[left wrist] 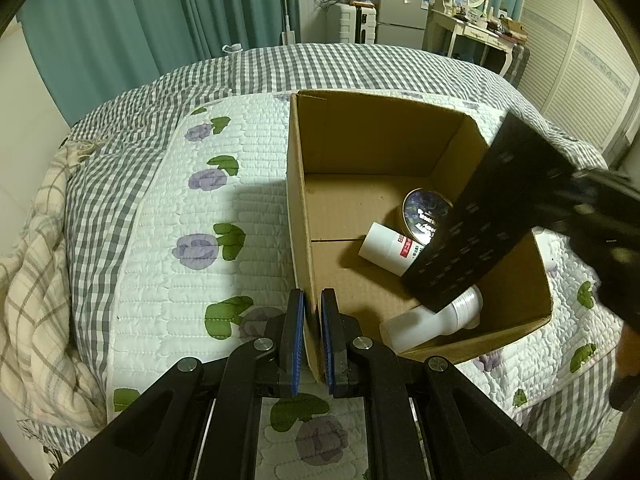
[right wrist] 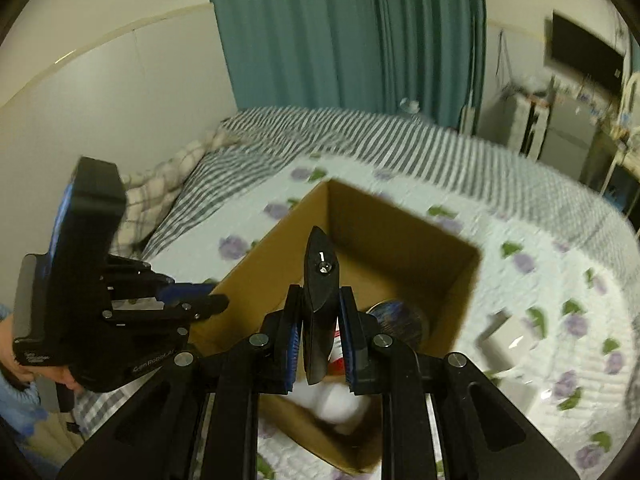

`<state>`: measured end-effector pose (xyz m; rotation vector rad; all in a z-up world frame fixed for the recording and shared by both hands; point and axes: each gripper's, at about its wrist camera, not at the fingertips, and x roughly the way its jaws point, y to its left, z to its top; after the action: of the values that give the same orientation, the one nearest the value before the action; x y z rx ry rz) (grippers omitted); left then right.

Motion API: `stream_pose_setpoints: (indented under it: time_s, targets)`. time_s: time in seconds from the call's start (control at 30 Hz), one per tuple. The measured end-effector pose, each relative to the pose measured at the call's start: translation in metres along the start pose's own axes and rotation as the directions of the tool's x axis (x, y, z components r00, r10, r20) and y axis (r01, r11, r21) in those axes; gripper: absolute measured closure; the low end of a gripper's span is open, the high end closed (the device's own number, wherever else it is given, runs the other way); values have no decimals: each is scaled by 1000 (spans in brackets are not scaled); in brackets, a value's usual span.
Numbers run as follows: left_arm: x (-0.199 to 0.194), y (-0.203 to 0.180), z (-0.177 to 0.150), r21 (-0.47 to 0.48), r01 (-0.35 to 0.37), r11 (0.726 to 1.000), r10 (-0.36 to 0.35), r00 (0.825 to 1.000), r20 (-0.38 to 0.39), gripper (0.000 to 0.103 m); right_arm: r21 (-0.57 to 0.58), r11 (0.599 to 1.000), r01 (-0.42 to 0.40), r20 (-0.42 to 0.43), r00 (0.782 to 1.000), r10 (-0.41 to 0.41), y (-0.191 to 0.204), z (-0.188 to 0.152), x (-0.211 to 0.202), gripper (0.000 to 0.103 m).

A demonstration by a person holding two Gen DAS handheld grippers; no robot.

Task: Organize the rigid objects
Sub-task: 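Carry the remote into the box and open the right tool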

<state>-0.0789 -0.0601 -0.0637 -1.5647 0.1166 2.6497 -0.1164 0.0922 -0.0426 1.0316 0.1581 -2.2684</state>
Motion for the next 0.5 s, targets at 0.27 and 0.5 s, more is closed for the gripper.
stream_pose_setpoints:
  time_s: [0.27, 0.5]
  targets:
    - [0, 1, 1, -5, 8, 1000, -8, 1000, 0, 95, 97, 995, -1, -88, 996, 10, -29, -5, 45, 86]
    - [1, 3, 2, -5, 8, 1000, -8, 1000, -3, 95, 110, 990, 90, -90, 993, -81, -42, -1, 63, 80]
